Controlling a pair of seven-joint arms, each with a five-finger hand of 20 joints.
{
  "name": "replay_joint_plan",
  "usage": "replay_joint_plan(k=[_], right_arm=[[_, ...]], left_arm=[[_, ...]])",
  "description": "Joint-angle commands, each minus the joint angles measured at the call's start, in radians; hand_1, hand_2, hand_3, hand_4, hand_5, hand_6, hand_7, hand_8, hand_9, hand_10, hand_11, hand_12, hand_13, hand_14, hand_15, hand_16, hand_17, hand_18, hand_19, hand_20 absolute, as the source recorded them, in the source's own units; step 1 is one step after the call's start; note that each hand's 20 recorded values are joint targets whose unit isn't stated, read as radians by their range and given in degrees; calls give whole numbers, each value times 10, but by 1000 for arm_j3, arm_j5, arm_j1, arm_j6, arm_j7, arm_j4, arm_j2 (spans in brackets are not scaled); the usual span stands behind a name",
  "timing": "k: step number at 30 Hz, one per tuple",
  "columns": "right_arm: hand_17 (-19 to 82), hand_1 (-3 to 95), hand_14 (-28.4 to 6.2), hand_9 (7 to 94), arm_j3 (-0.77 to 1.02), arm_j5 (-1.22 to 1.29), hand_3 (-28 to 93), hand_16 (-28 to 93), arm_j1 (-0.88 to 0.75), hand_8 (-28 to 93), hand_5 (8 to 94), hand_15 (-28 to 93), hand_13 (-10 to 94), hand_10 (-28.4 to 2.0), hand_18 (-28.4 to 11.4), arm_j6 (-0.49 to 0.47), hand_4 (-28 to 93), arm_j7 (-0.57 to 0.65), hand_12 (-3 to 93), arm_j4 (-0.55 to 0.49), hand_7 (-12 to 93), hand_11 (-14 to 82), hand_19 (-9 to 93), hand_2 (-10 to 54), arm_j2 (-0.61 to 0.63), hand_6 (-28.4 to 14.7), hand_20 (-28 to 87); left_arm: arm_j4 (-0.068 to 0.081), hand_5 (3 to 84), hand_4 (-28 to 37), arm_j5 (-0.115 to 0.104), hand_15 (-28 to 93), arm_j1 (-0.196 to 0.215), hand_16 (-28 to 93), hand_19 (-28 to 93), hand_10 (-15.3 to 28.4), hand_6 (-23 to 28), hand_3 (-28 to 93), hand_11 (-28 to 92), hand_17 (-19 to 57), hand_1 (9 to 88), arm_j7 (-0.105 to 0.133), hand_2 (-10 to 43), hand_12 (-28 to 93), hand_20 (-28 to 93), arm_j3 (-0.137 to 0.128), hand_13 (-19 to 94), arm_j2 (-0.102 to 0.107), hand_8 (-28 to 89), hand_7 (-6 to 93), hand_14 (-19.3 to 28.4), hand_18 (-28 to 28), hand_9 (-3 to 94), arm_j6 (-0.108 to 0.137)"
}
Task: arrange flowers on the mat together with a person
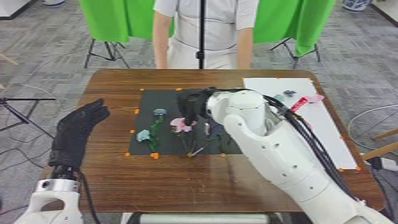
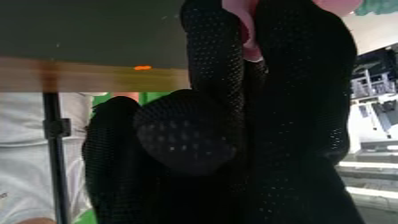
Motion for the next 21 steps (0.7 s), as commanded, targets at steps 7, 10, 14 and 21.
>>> replay_joint_plan(k=[7,10,14,21], right_arm=[[758,828,-8,937,1,38,-280,197,26,129,805,617,937,-94,-69,-45,696,20,288,-22,161,213,932,-95,-7,-10,352],[757,828,-8,937,-2,42,-279,198,28,128,805,616,937,-94,-69,-53,696,20,287,-23,161,213,932,-95,-6,-10,353],[757,828,-8,937,4,26,-275,200,39,130,805,615,937,-95,-69,-66,695,5,289,-1,162,213,932,-95,-23,-10,354],[756,819,-9,937,4,-30,-269,202,40,128,805,613,937,-98,-69,-70,702,-9,289,32,159,214,932,-95,-40,-10,356]], left_arm=[[0,477,-187,-6,165,10,55,78,130,36,644,174,41,241,-1,-7,159,197,2,337,-2,-54,136,173,145,432,-6],[0,477,-188,-5,164,9,55,78,129,37,643,174,41,242,-3,-6,160,197,0,337,-2,-53,135,172,145,432,-11],[12,477,-187,-7,165,-11,55,78,130,37,642,175,41,242,-11,-6,160,197,3,337,0,-53,133,173,144,432,-9],[18,477,-187,-5,165,-23,55,78,130,36,644,174,41,242,-15,-7,159,197,6,336,-1,-53,134,173,144,432,-13]])
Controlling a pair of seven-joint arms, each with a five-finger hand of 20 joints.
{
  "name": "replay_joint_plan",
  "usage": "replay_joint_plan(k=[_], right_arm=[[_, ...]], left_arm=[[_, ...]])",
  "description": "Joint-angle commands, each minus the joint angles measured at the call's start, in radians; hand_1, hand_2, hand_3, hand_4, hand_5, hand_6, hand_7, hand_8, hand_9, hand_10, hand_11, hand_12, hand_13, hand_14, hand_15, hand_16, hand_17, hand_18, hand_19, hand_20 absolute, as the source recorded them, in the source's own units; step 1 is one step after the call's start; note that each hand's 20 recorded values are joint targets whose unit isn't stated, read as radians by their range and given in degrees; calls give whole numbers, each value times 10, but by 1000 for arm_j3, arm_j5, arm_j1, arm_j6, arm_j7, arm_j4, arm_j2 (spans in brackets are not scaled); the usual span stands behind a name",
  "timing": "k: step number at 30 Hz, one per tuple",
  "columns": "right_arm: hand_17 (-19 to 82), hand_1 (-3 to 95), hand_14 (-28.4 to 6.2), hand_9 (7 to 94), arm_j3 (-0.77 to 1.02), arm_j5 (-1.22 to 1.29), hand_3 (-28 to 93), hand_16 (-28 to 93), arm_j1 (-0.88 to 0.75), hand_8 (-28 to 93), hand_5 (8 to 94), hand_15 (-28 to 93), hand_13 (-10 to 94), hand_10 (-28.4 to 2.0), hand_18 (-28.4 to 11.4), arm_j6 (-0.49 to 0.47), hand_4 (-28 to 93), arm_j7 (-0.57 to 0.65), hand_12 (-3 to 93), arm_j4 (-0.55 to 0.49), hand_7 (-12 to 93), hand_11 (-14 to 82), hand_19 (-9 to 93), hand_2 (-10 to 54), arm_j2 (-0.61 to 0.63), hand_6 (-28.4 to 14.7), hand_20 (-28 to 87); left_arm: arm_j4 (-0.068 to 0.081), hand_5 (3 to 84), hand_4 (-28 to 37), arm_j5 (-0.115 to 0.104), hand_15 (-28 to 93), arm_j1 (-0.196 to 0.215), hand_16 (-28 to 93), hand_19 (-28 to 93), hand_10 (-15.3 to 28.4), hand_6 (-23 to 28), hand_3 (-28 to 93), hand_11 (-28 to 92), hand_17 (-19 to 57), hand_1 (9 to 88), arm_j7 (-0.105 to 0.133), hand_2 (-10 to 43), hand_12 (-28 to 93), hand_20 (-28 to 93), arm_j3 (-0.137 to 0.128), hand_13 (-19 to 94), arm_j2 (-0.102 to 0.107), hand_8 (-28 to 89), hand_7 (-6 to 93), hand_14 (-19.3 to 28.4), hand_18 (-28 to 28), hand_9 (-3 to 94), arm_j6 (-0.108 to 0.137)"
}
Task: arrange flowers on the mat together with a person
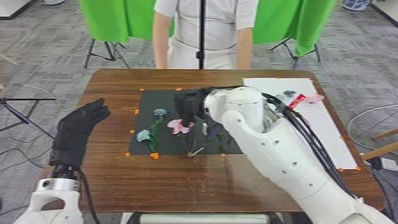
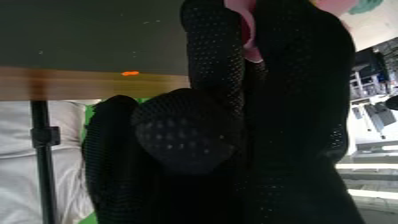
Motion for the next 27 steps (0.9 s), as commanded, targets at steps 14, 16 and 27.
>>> replay_joint_plan(k=[14,16,27], right_arm=[[751,561,-11,932,1,-101,291,211,5,64,733,598,937,-98,-63,-27,258,-11,273,19,152,223,932,-95,-16,-8,363],[751,445,-8,933,-1,-97,620,214,2,56,730,602,937,-98,-68,-32,7,-6,271,9,148,223,932,-95,-13,-8,361],[745,385,-11,921,121,8,689,217,12,-88,696,598,937,-103,-70,35,-25,20,227,-19,147,251,932,-95,-47,-7,364]], left_arm=[[-14,477,-186,-6,165,28,55,77,131,36,643,175,41,242,7,-7,160,197,-7,335,-2,-54,134,174,144,432,-8],[-20,477,-186,-6,165,39,55,78,131,36,643,175,41,242,12,-7,160,197,-10,335,-3,-53,135,173,144,432,-8],[2,476,-187,-6,165,4,56,78,131,36,643,175,40,242,-3,-7,160,197,0,336,0,-53,134,173,144,432,-8]])
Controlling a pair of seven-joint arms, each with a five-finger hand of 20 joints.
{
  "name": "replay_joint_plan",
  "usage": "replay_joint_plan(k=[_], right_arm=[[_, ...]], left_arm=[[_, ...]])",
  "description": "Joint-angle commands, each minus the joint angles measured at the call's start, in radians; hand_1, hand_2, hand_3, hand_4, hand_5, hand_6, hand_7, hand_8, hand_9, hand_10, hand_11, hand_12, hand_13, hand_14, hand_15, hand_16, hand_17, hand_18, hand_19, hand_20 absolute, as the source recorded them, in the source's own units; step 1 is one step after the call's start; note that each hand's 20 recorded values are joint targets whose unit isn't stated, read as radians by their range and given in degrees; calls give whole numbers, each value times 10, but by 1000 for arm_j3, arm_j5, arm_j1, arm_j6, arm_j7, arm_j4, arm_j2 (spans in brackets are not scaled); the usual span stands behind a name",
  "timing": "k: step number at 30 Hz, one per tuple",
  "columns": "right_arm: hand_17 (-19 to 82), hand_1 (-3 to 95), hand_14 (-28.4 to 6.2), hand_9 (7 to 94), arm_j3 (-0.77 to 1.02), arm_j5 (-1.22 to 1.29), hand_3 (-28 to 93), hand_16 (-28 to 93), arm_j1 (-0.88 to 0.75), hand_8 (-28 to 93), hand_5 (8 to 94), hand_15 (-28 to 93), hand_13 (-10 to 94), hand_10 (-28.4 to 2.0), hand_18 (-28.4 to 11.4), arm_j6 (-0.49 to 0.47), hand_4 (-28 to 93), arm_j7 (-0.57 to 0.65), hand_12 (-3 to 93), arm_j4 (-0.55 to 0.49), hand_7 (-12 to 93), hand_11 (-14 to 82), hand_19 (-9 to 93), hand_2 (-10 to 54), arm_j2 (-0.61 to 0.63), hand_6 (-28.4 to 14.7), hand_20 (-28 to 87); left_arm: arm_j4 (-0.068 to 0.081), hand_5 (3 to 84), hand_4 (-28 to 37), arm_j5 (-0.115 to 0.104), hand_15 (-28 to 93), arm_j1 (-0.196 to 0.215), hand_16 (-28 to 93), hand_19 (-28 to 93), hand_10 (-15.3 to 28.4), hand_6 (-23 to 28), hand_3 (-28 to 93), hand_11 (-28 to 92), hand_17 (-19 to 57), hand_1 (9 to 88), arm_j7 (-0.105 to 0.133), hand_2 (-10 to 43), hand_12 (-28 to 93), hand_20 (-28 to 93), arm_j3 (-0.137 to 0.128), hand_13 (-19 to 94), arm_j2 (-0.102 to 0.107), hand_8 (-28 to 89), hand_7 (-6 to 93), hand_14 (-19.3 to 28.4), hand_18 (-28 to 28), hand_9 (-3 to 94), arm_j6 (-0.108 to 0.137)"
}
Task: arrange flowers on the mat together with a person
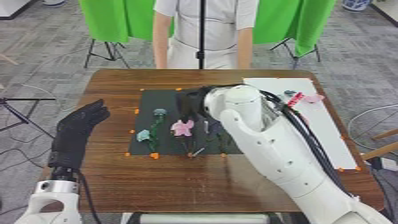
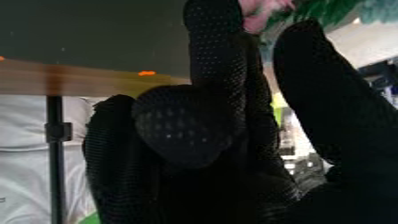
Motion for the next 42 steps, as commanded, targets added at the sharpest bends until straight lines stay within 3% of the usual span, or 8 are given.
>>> replay_joint_plan(k=[1,7,11,14,19,26,30,42], right_arm=[[745,384,-11,921,122,104,689,217,6,-89,694,597,937,-103,-71,54,-25,45,227,-50,147,252,932,-95,-32,-8,365],[744,378,-11,919,297,281,686,218,-87,-89,692,596,937,-103,-71,162,-22,85,221,-184,142,255,932,-95,-29,-10,364],[731,377,-19,913,420,481,687,221,-285,-85,700,556,937,-109,-74,437,-15,62,219,-356,143,253,928,-95,34,-14,336],[689,349,-42,896,536,730,706,273,-488,-53,710,454,936,-130,-91,607,-25,-73,219,-449,153,239,907,-95,62,-10,258],[480,297,-104,821,705,1178,726,280,-821,-51,711,355,791,-143,-158,691,-61,-270,209,-508,185,196,780,-39,22,5,303],[253,136,-149,533,777,1309,811,213,-1081,-81,506,128,453,-156,-153,586,-107,-368,135,-524,103,66,133,10,-90,0,351],[220,109,-134,433,765,1300,830,171,-1144,-83,408,95,357,-146,-145,577,-118,-381,116,-546,85,45,59,1,-115,4,315],[223,95,-131,430,770,1302,835,141,-1169,-84,394,105,349,-149,-134,597,-128,-396,111,-561,89,47,28,5,-119,3,301]], left_arm=[[16,476,-186,-4,165,-15,55,77,131,36,645,175,41,241,-13,-8,160,197,4,336,-1,-53,134,172,144,432,-7],[30,476,-187,-3,163,-39,55,77,130,37,644,175,41,242,-24,-9,160,197,12,336,-4,-53,133,172,144,432,-19],[26,476,-187,-2,163,-30,56,78,129,37,645,175,40,242,-16,-8,160,198,6,336,-7,-53,132,172,145,432,-21],[17,476,-187,-1,163,-14,56,78,130,37,644,175,40,242,-5,-8,160,197,5,336,-8,-53,132,172,145,432,-20],[11,478,-188,2,165,-5,56,77,129,37,645,176,42,243,7,-8,160,196,32,338,-9,-53,134,173,144,434,-29],[6,481,-187,9,163,-10,53,69,130,37,643,175,48,245,10,-6,159,194,47,341,-10,-53,134,173,139,436,-34],[10,482,-187,10,163,-27,54,69,131,37,642,174,49,247,9,-6,160,196,51,341,-3,-53,135,172,139,437,-45],[17,482,-188,17,166,-45,52,73,131,37,644,177,46,247,17,-5,159,197,75,341,-2,-55,138,173,141,438,-58]])
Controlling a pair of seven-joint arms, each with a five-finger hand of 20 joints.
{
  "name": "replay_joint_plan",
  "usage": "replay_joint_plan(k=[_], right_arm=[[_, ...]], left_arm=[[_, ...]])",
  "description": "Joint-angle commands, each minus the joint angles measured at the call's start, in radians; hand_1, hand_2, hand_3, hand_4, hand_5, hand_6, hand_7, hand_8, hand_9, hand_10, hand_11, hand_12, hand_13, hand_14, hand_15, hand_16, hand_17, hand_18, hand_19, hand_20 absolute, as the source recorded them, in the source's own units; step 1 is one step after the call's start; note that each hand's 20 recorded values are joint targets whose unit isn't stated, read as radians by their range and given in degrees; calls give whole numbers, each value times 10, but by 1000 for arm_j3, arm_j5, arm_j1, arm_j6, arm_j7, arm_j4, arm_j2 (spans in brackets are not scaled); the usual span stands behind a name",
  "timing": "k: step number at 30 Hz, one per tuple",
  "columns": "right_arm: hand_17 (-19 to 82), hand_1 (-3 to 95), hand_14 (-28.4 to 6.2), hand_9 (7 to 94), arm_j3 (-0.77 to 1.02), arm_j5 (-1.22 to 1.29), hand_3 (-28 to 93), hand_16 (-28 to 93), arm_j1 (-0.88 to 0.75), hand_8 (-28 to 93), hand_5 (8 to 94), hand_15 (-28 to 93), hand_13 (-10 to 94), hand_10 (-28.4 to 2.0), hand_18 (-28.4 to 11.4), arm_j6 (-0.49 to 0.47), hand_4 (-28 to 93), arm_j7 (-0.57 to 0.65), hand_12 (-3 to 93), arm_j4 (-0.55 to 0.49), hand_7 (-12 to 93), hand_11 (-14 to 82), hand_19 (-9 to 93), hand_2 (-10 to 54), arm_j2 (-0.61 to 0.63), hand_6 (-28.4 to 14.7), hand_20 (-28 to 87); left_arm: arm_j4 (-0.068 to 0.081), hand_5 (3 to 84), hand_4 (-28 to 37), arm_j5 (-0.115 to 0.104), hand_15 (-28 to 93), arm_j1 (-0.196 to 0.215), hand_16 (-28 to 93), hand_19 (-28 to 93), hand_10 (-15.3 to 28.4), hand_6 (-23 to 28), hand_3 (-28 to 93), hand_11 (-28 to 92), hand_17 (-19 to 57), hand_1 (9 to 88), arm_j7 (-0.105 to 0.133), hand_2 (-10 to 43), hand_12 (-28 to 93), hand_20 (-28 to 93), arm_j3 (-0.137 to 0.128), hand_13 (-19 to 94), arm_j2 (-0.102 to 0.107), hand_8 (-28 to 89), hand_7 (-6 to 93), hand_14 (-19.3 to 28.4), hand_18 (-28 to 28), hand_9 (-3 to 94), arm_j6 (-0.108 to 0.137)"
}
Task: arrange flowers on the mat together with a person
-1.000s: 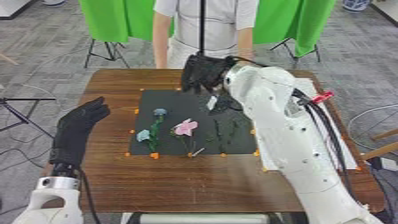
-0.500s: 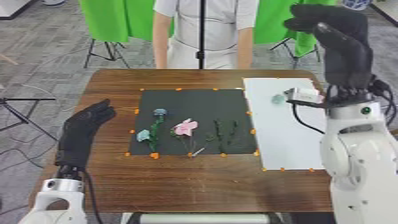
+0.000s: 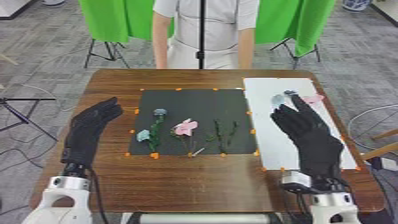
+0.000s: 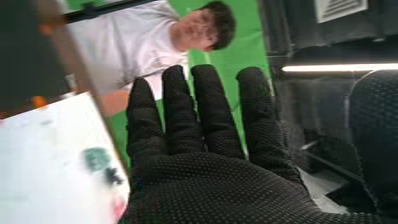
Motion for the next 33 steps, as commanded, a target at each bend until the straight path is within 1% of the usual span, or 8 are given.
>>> replay_joint_plan(k=[1,4,7,12,15,22,23,33], right_arm=[[223,94,-132,430,-2,-14,836,141,7,-84,394,106,349,-148,-133,36,-129,-18,111,-8,90,47,28,6,-11,3,301],[220,92,-135,429,0,-23,837,141,6,-85,395,107,344,-148,-133,31,-129,-14,112,-3,93,47,27,7,-33,3,303],[217,90,-138,427,-6,-26,837,142,2,-86,394,106,339,-147,-133,38,-131,-9,112,0,95,47,27,8,-38,3,304],[215,86,-138,426,0,-35,838,143,-3,-87,395,104,337,-148,-133,39,-133,0,111,1,96,46,28,10,-54,3,303],[213,83,-137,429,-2,-33,837,143,-3,-89,404,103,335,-150,-133,41,-133,11,111,2,94,47,26,12,-56,0,302],[213,83,-140,447,-11,-30,833,145,2,-88,417,106,344,-152,-134,39,-133,33,113,7,92,52,30,17,-47,-10,302],[214,83,-141,451,-12,-30,832,146,1,-88,420,107,346,-153,-134,46,-134,32,113,5,93,53,30,17,-47,-11,302],[221,88,-147,486,-12,-25,826,152,7,-88,454,119,373,-155,-139,51,-134,44,117,5,102,60,41,28,-44,-14,305]], left_arm=[[5,483,-188,10,166,-4,52,72,130,36,644,177,47,247,2,-4,159,196,11,341,-4,-55,137,173,141,437,-20],[4,483,-188,2,164,-6,52,68,131,37,641,175,49,248,13,-3,159,194,14,342,-4,-54,136,173,139,438,-14],[5,484,-187,-7,165,-9,52,64,131,37,642,176,53,249,16,-4,159,191,17,344,-3,-54,136,173,137,439,-12],[4,485,-186,-12,167,-6,50,57,132,37,642,177,60,249,11,-3,159,188,20,349,-10,-54,137,174,132,440,-9],[1,486,-186,-22,167,1,49,58,132,37,641,177,60,250,11,-3,159,190,19,349,-10,-54,137,173,131,441,-2],[0,485,-186,-26,170,3,51,68,131,37,640,177,53,251,13,-2,159,198,15,349,-9,-54,138,173,136,442,10],[4,485,-186,-27,170,-4,51,68,132,37,641,178,53,250,9,-2,159,198,16,348,-7,-54,138,173,137,442,8],[3,485,-187,-27,172,-3,51,69,131,36,639,178,53,252,5,1,159,197,11,347,-7,-55,139,172,137,442,13]])
